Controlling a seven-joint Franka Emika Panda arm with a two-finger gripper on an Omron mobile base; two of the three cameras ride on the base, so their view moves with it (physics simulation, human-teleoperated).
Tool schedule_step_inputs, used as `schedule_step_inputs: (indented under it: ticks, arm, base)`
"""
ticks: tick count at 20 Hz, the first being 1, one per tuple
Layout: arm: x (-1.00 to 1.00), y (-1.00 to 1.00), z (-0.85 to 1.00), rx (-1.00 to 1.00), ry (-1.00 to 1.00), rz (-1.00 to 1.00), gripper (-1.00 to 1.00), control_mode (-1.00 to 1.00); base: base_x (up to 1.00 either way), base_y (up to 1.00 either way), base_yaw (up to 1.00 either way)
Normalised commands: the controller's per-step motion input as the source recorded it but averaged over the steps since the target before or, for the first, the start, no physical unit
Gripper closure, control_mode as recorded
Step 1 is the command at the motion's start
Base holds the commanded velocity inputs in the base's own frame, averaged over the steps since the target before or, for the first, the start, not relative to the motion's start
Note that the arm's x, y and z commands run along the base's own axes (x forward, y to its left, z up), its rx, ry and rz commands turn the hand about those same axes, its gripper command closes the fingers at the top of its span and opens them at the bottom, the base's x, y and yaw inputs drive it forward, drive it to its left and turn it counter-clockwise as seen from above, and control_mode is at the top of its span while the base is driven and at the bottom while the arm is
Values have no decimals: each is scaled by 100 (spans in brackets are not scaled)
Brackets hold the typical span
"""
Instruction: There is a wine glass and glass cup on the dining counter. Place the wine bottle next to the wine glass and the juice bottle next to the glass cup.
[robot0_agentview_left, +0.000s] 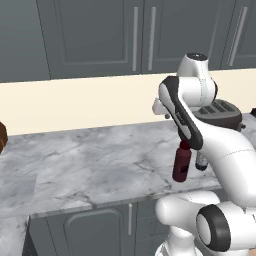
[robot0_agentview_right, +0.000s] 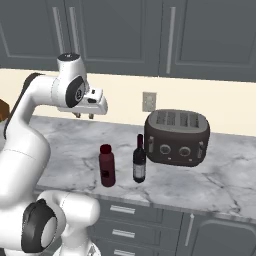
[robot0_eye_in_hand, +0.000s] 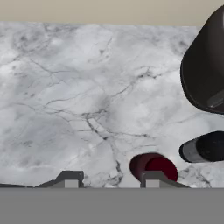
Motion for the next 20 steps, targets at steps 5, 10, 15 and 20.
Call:
schedule_step_inputs:
  ticks: [5,10,15,20]
  arm:
    - [-9,-3,0,0,0,0,-100,-100]
    - [-16,-25,0,0,0,0,-100,-100]
    - [-11,-34,-6,0,4,-1,-100,-100]
    - [2,-22,-20,0,16,-11,-100,-100]
  base:
    - [0,0,0]
    - [0,0,0]
    - [0,0,0]
    - [0,0,0]
